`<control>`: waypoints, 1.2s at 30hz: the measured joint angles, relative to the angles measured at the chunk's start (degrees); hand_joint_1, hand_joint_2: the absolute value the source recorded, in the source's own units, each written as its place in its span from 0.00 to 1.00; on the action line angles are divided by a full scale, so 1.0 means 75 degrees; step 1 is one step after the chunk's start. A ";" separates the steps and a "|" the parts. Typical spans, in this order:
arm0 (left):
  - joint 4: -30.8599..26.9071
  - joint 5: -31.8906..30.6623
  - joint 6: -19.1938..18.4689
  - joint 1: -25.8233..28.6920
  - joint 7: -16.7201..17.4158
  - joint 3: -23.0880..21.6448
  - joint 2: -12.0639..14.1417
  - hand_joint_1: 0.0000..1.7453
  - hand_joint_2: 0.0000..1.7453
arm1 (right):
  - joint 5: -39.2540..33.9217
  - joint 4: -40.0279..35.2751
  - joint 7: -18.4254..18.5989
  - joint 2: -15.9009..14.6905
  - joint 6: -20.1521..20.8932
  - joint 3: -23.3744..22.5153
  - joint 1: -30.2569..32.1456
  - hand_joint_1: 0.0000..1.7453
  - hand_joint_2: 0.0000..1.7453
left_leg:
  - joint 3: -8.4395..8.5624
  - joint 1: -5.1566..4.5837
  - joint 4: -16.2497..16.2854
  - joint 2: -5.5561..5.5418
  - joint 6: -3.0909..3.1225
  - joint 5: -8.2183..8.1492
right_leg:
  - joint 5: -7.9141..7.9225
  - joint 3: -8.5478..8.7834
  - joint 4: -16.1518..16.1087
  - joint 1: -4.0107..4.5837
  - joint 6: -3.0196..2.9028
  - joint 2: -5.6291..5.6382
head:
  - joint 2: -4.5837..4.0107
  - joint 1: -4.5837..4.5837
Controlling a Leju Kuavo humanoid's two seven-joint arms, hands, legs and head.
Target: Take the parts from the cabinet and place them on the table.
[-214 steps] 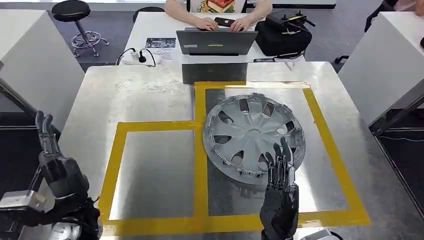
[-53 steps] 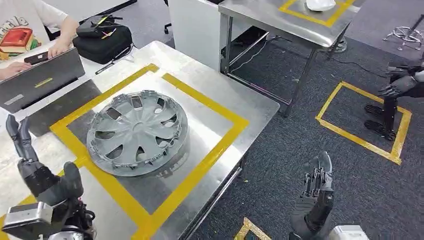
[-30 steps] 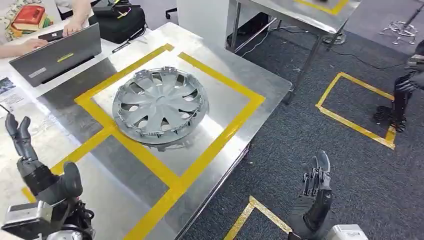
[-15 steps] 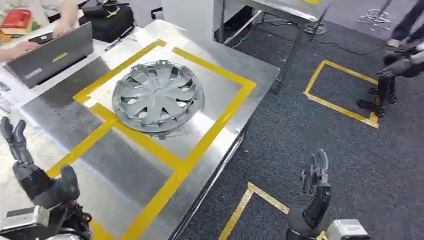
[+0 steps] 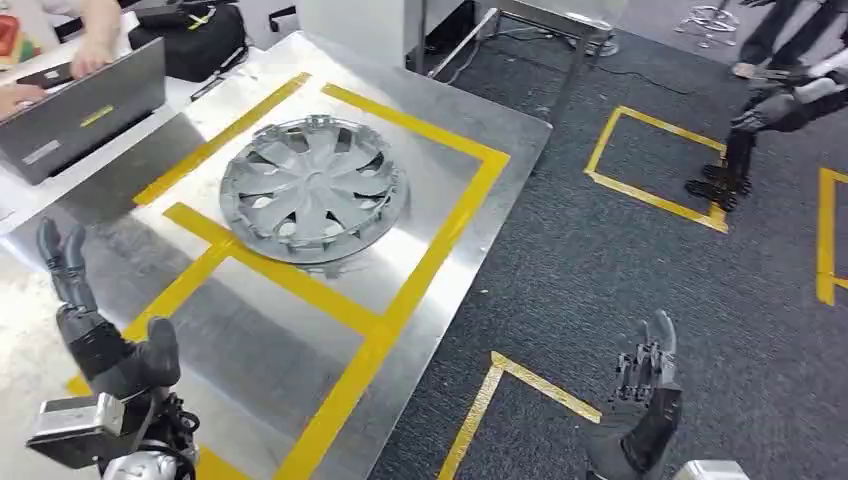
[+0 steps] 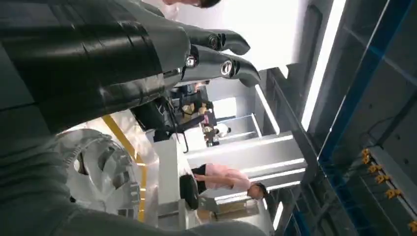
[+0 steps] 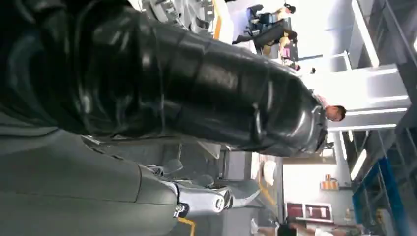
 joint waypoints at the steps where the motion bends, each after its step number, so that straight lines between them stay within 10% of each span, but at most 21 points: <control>1: 0.0009 0.0003 -0.0003 0.0010 0.0006 0.0000 0.0000 0.00 0.00 | 0.0003 0.0000 -0.0024 0.0000 0.0000 0.0000 -0.0016 0.00 0.00 | -0.0006 0.0060 -0.0020 0.0085 -0.0006 0.0008 | 0.0026 0.0004 -0.0063 0.0038 -0.0029 0.0051 | 0.0000 0.0082; 4: -0.0009 -0.0009 -0.0015 -0.0017 0.0000 0.0003 -0.0003 0.00 0.00 | -0.0006 -0.0015 -0.0029 -0.0006 0.0000 0.0000 -0.0001 0.00 0.00 | 0.0098 -0.0023 -0.0164 0.0224 0.0027 -0.0077 | 0.0110 0.0300 -0.0608 -0.0068 -0.0169 0.0216 | 0.0000 0.0213; 6: -0.0006 -0.0020 -0.0012 -0.0044 -0.0009 -0.0003 0.0020 0.00 0.00 | -0.0006 -0.0012 -0.0038 -0.0003 0.0000 0.0009 -0.0032 0.00 0.00 | -0.0149 -0.0024 0.0408 -0.0344 0.0036 -0.0367 | 0.0171 0.0447 -0.0836 -0.0137 -0.0092 0.0338 | 0.0000 0.0131; 9: 0.0003 -0.0018 -0.0012 0.0015 0.0000 -0.0006 0.0044 0.00 0.00 | -0.0020 0.0017 -0.0038 -0.0003 0.0000 0.0020 -0.0014 0.00 0.00 | -0.1068 0.0014 0.2033 -0.0558 -0.0121 -0.0877 | 0.0178 0.0404 -0.0801 -0.0248 -0.0044 0.0624 | 0.0000 -0.0011; 12: 0.0003 -0.0017 -0.0012 0.0012 0.0000 -0.0006 0.0061 0.00 0.00 | -0.0026 0.0046 -0.0041 -0.0003 0.0000 0.0020 -0.0009 0.00 0.00 | -0.0855 0.0167 0.1341 -0.0572 -0.0345 -0.0121 | 0.0058 0.0330 -0.0528 -0.0405 0.0178 0.0942 | 0.0000 -0.0052; 13: 0.0003 -0.0018 -0.0012 0.0011 0.0000 -0.0006 0.0064 0.00 0.00 | -0.0029 0.0049 -0.0041 -0.0003 0.0000 0.0020 -0.0003 0.00 0.00 | -0.0520 0.0277 0.0598 -0.0671 -0.0452 0.0274 | -0.0024 0.0263 -0.0330 -0.0474 0.0295 0.1066 | 0.0000 -0.0084; 14: 0.0014 -0.0017 -0.0012 0.0006 0.0000 -0.0006 0.0067 0.00 0.00 | -0.0029 0.0049 -0.0044 -0.0003 0.0000 0.0020 0.0008 0.00 0.00 | -0.0404 0.0316 0.0418 -0.1049 -0.0553 0.0079 | -0.0099 0.0160 -0.0160 -0.0499 0.0398 0.1145 | 0.0000 -0.0110; 16: -0.0018 -0.0017 -0.0012 0.0013 -0.0003 -0.0009 0.0064 0.00 0.00 | -0.0035 0.0046 -0.0053 -0.0003 0.0003 0.0023 0.0013 0.00 0.00 | -0.0368 0.0305 0.0388 -0.1149 -0.0150 0.0014 | -0.0109 -0.0095 0.0061 -0.0485 0.0489 0.1295 | 0.0000 -0.0169; 19: -0.0018 -0.0029 -0.0023 0.0001 0.0000 -0.0003 0.0058 0.00 0.00 | -0.0038 0.0041 -0.0064 -0.0003 0.0000 0.0032 0.0025 0.00 0.00 | -0.0368 0.0358 0.0352 -0.0896 0.0103 0.0088 | -0.0027 -0.0169 0.0026 -0.0462 0.0623 0.1495 | 0.0000 -0.0038; 21: -0.0026 -0.0044 -0.0029 -0.0008 -0.0003 0.0003 0.0058 0.00 0.00 | -0.0038 0.0041 -0.0067 -0.0006 0.0000 0.0032 0.0028 0.00 0.00 | -0.0293 0.0336 0.0286 -0.0716 0.0261 0.0093 | -0.0336 -0.0476 0.0587 -0.0429 0.0671 0.0842 | 0.0000 0.0128; 25: -0.0041 -0.0044 -0.0029 0.0004 0.0000 0.0003 0.0058 0.00 0.00 | -0.0041 0.0046 -0.0064 -0.0006 0.0000 0.0035 0.0036 0.00 0.00 | -0.0293 0.0315 0.0279 -0.0296 0.0311 0.0066 | -0.0944 -0.1391 0.2474 -0.0641 0.0780 0.0533 | 0.0000 0.0263; 28: -0.0044 -0.0044 -0.0029 0.0002 0.0000 0.0003 0.0055 0.00 0.00 | -0.0041 0.0046 -0.0064 -0.0009 0.0000 0.0035 0.0047 0.00 0.00 | -0.0248 0.0342 0.0247 -0.0036 0.0251 0.0031 | -0.0227 -0.0619 0.1012 -0.0839 0.0907 0.0341 | 0.0000 0.0318; 29: -0.0050 -0.0044 -0.0029 0.0002 0.0000 0.0003 0.0052 0.00 0.00 | -0.0041 0.0046 -0.0064 -0.0009 0.0000 0.0035 0.0041 0.00 0.00 | -0.0220 0.0324 0.0243 0.0024 0.0176 -0.0010 | -0.0094 -0.0286 0.0329 -0.0874 0.1008 -0.0033 | 0.0000 0.0333; 30: -0.0067 -0.0044 -0.0026 0.0003 0.0000 0.0006 0.0052 0.00 0.00 | -0.0041 0.0047 -0.0064 -0.0006 0.0000 0.0038 0.0011 0.00 0.00 | -0.0279 0.0253 0.0245 0.0097 0.0085 -0.0029 | -0.0222 -0.0124 0.0212 -0.0676 0.1039 -0.0254 | 0.0000 0.0405; 34: -0.0064 -0.0050 -0.0026 -0.0013 0.0003 -0.0012 0.0052 0.00 0.00 | -0.0044 0.0046 -0.0064 -0.0012 0.0000 0.0026 0.0025 0.00 0.00 | -0.0030 0.0362 0.0051 0.0434 -0.0120 -0.0027 | -0.0233 -0.0132 0.0127 -0.0602 0.0677 0.0112 | 0.0000 0.0120; 36: -0.0064 -0.0052 -0.0023 -0.0050 -0.0008 -0.0020 0.0058 0.00 0.00 | -0.0041 0.0038 -0.0073 -0.0006 -0.0003 0.0023 0.0026 0.00 0.00 | -0.0186 0.0400 0.0434 -0.0095 -0.0078 -0.0341 | -0.0233 0.0002 0.0046 -0.0606 0.0526 0.0272 | 0.0000 -0.0020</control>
